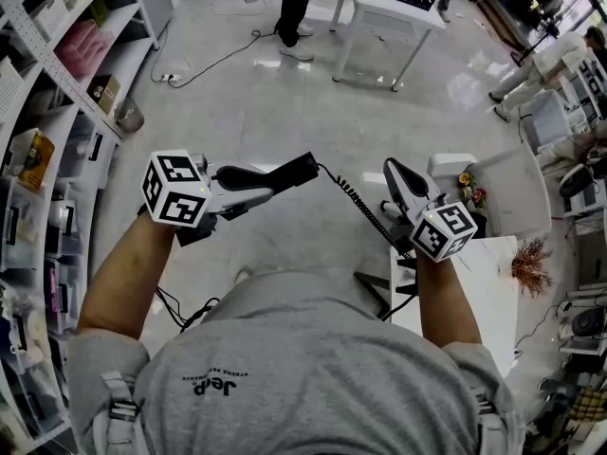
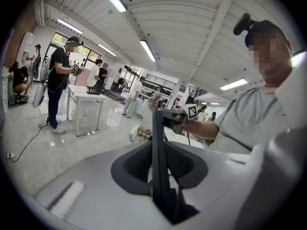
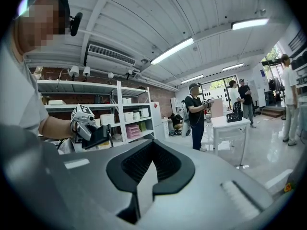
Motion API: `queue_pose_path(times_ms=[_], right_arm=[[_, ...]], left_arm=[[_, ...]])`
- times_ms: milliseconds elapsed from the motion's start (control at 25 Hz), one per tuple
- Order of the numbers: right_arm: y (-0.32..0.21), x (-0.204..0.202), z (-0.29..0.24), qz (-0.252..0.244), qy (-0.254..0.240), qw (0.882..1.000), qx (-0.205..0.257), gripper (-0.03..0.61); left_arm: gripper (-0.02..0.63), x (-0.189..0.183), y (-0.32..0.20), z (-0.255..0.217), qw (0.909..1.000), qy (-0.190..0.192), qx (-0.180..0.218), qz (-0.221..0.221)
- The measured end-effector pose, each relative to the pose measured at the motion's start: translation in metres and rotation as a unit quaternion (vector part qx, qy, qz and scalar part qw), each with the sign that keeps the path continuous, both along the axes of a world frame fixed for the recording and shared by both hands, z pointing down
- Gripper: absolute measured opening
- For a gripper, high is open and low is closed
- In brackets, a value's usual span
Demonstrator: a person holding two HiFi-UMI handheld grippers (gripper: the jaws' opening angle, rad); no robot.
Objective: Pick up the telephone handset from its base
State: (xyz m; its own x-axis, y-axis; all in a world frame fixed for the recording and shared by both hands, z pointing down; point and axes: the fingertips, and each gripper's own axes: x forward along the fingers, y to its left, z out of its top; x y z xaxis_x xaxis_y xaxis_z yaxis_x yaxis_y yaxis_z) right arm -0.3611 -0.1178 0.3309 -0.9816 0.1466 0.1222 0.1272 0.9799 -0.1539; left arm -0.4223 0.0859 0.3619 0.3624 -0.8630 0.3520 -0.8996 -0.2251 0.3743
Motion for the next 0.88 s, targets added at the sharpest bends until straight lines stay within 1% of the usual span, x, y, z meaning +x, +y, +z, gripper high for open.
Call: queue_pose_path(times_ms=[280,880], right_arm=[[-0.0031,-0.0007,0.0015,0.003,0.01,1.0,0.004,0.003],[0.0003,-0.0011,-0.0001,-0.003,0.011,1.0,0.007,0.002]], left_arm=[[0.138,-0.002,-0.002,-0.003,1.0,0.001,0.003,0.0],[0.138,-0.002,-0.0005,-0.0051,1.0,0.001,0.006,0.001]])
